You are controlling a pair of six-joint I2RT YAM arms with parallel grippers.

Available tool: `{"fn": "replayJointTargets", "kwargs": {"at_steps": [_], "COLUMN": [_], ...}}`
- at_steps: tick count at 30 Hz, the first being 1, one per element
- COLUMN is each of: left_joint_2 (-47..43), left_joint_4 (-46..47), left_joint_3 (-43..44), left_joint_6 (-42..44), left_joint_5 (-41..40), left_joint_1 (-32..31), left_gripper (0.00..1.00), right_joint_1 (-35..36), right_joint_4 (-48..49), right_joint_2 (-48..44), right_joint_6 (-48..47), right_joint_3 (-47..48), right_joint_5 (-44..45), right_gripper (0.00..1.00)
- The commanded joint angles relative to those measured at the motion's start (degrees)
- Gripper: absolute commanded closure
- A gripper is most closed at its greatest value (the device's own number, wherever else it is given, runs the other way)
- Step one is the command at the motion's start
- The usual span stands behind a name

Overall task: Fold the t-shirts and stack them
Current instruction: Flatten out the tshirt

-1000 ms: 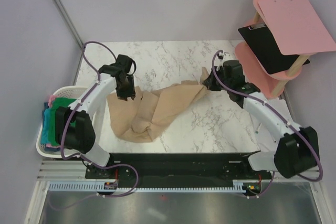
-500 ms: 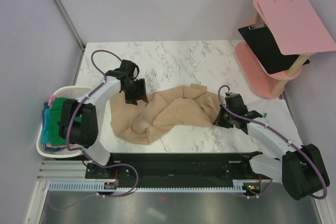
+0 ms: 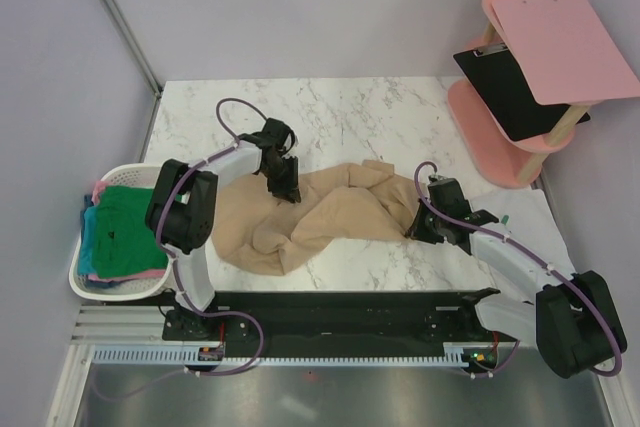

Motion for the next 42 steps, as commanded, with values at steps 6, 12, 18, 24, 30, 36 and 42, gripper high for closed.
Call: {"fn": "replayJointTargets", "kwargs": {"at_steps": [6,12,18,24,30,36,42], "left_joint_2": [0.6,-7.6,-8.8,-3.8,-4.4,-3.7,1.0], "left_joint_4": [0.1,-3.6,-7.4,-9.5,-4.4,-2.5,-0.7], "left_joint_3": [2.2,5.1,11.0,12.0,7.1,5.8,6.2], "left_joint_6": [1.2,1.4,4.1,6.1,4.8,4.5,3.3], "left_joint_5": [-4.5,-13.2,-17.2,-5.3,-0.7,-0.1,-1.4], "left_joint_1": [-1.0,1.1,4.4,4.9,3.4,0.7,-1.8], "left_gripper": [0.98,0.98,0.98,0.45,0.30,0.36,0.36], "right_joint_1": [0.1,0.1,0.0,0.1,0.1,0.1,0.1], "right_joint_4": [1.6,2.8,4.7,5.7,5.7,7.1,7.4], "right_joint_2": [0.9,0.9,1.7,3.1,3.3,4.4,4.2], "right_joint_6": [-0.5,-0.9,-1.2,-1.3,-1.6,-1.5,-1.4], "right_joint_3": [1.7,1.9,2.1,2.2,2.0,1.0,1.0], "right_joint_5": [-0.4,-0.8,-1.3,-1.6,-1.5,-2.1,-2.3], "right_gripper": [1.00,1.00,1.00,1.00,1.00,1.00,1.00]}}
